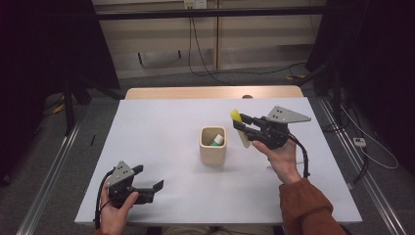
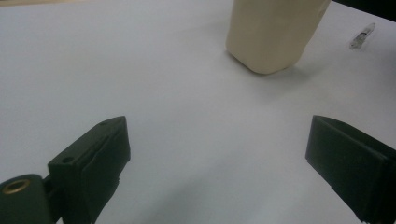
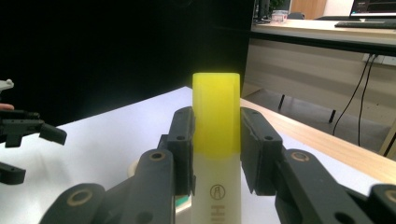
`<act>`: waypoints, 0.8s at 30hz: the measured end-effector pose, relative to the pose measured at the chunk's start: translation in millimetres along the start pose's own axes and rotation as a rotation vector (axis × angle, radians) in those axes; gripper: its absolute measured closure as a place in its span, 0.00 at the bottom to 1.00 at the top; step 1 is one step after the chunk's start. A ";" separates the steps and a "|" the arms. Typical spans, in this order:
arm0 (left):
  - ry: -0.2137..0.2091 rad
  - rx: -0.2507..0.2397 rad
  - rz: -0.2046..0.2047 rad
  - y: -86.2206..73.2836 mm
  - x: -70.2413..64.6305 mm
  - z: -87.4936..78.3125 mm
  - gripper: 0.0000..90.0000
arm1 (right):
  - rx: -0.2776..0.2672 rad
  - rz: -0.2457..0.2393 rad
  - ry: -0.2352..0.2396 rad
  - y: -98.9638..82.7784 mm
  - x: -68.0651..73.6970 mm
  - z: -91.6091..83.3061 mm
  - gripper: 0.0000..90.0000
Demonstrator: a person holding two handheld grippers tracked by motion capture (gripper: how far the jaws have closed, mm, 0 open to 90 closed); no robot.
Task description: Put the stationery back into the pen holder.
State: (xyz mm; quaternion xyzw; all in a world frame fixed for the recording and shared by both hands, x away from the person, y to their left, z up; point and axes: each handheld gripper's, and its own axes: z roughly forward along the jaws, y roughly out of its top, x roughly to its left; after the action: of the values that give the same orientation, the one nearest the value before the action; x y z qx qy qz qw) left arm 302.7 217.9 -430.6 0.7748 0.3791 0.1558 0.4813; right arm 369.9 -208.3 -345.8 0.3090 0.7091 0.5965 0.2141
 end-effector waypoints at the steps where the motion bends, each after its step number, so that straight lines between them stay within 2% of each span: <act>1: 0.000 0.000 0.000 -0.1 0.0 0.0 0.07 | -0.005 0.000 0.003 1.7 0.3 1.1 0.75; 13: -0.002 0.002 0.000 -0.1 0.1 0.0 0.07 | -0.052 -0.004 0.034 17.9 9.3 21.7 0.75; 24: -0.001 0.002 0.001 -0.1 0.2 0.0 0.07 | -0.055 0.012 0.046 26.1 18.2 42.8 0.75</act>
State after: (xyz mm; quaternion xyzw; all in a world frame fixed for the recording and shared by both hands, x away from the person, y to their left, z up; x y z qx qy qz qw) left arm 302.8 218.1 -430.7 0.7754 0.3788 0.1554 0.4807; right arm 390.3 -162.6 -327.5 0.2937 0.6952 0.6240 0.2026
